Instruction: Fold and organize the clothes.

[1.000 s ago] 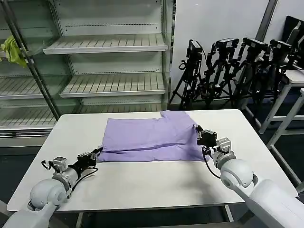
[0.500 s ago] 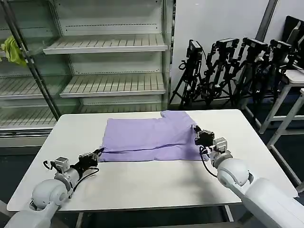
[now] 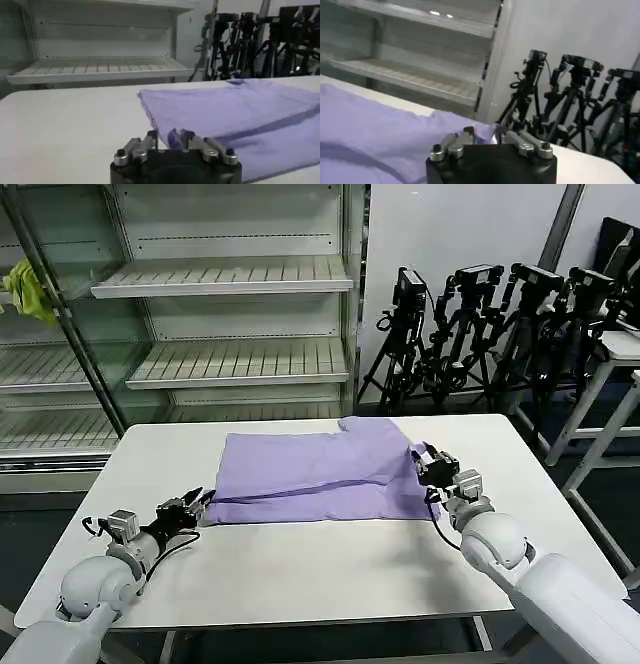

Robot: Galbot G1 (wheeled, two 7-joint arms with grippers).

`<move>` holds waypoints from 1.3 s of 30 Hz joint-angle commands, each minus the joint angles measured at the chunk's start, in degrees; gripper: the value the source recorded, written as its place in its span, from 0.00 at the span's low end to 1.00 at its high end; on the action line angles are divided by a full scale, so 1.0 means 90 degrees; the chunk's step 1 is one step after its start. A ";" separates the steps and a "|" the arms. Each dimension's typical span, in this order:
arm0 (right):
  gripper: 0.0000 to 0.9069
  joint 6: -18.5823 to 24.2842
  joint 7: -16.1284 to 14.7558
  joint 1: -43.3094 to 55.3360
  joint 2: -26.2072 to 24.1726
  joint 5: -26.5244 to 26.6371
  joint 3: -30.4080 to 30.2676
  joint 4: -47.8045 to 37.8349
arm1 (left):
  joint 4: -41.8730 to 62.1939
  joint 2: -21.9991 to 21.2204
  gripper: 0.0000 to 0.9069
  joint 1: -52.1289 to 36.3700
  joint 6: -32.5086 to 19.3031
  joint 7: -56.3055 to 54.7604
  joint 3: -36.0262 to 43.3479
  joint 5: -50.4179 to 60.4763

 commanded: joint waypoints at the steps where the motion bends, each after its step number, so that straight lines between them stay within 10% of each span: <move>1: 1.00 0.0012 -0.0024 -0.0064 0.0006 -0.0067 0.0164 -0.0184 | 0.0220 0.0025 1.00 0.0004 -0.0025 0.0036 -0.0040 0.0095; 26: 1.00 -0.0065 0.0191 -0.3436 -0.0573 0.0037 0.2305 0.2230 | -0.1597 0.0300 1.00 0.1156 0.0656 -0.0397 -0.0761 -0.0796; 39: 1.00 0.0031 0.0086 -0.3921 -0.0184 -0.0383 0.2377 0.2177 | -0.1603 -0.0050 1.00 0.1402 0.0731 -0.0348 -0.0528 -0.0720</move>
